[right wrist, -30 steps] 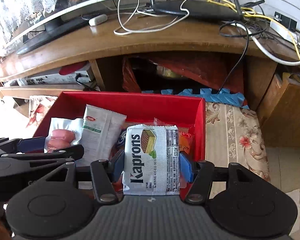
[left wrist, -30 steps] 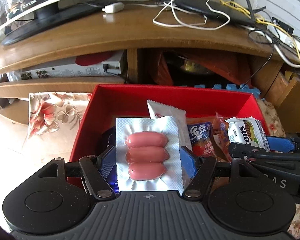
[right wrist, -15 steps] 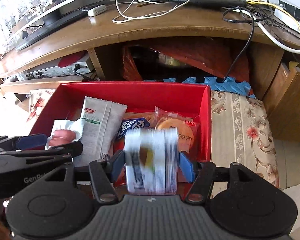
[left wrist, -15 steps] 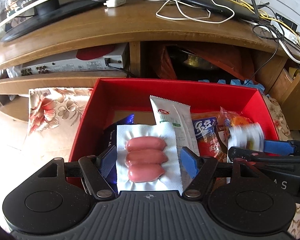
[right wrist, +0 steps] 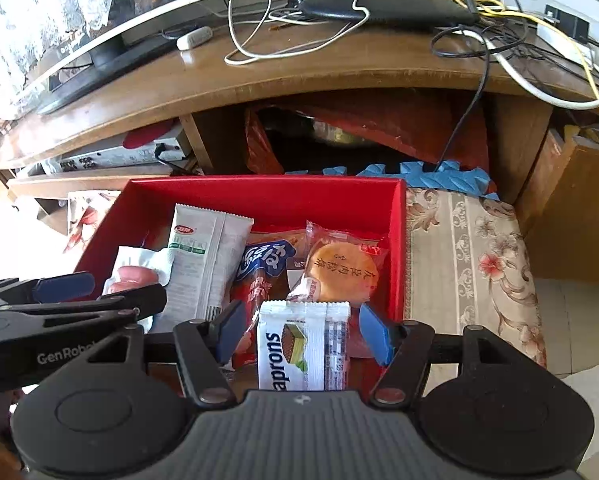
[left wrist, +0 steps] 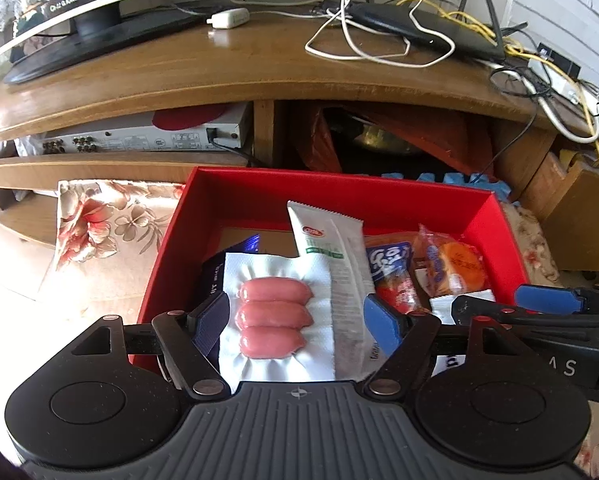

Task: Organize snacks
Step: 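Open both grippers to drop the sausage pack and Kaprons wafer into the box, then withdraw both grippers from the box toward the Trolli bag and gold pastry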

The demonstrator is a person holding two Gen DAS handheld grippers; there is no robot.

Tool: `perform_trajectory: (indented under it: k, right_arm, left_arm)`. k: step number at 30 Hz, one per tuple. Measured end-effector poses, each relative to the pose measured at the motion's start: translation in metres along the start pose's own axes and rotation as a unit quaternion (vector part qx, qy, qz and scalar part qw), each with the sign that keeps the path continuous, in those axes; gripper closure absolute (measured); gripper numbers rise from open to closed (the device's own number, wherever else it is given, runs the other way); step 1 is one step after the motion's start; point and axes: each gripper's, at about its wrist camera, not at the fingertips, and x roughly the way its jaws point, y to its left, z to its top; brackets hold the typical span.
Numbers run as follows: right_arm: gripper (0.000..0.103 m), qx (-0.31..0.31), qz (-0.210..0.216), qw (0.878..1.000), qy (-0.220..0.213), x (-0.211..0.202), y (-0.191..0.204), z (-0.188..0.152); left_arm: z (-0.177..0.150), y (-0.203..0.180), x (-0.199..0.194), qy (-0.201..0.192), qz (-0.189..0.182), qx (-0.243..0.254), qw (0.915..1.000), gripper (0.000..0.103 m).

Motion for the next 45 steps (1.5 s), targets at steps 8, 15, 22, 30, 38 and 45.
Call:
perform_trajectory:
  k: [8,15,22,30,38,45]
  right_arm:
    - [0.042,0.016,-0.010,1.000,-0.012,-0.036,-0.015,-0.021]
    - [0.042,0.041,-0.027,0.999,-0.015,-0.070,-0.039,-0.053]
    - [0.041,0.070,-0.039,0.997,-0.014,-0.089,-0.071,-0.070]
    - [0.041,0.072,-0.020,0.997,-0.014,-0.095,-0.086,-0.077]
    - [0.041,0.064,-0.008,0.998,-0.006,-0.094,-0.084,-0.081]
    - [0.041,0.047,-0.019,0.999,0.017,-0.086,-0.077,-0.090]
  left_arm:
    - [-0.014,-0.012,-0.021,-0.003,-0.037,0.003,0.9993,0.022]
    - [-0.038,-0.031,-0.040,0.005,-0.087,0.007,0.9962,0.020]
    - [-0.074,-0.065,-0.032,0.042,-0.101,0.018,0.9938,0.019]
    - [-0.090,-0.113,-0.002,0.085,-0.084,0.016,0.9927,0.019]
    - [-0.100,-0.125,0.025,0.111,-0.058,-0.014,0.9921,0.018]
    - [-0.110,-0.109,0.018,0.106,-0.063,0.008,0.9924,0.040]
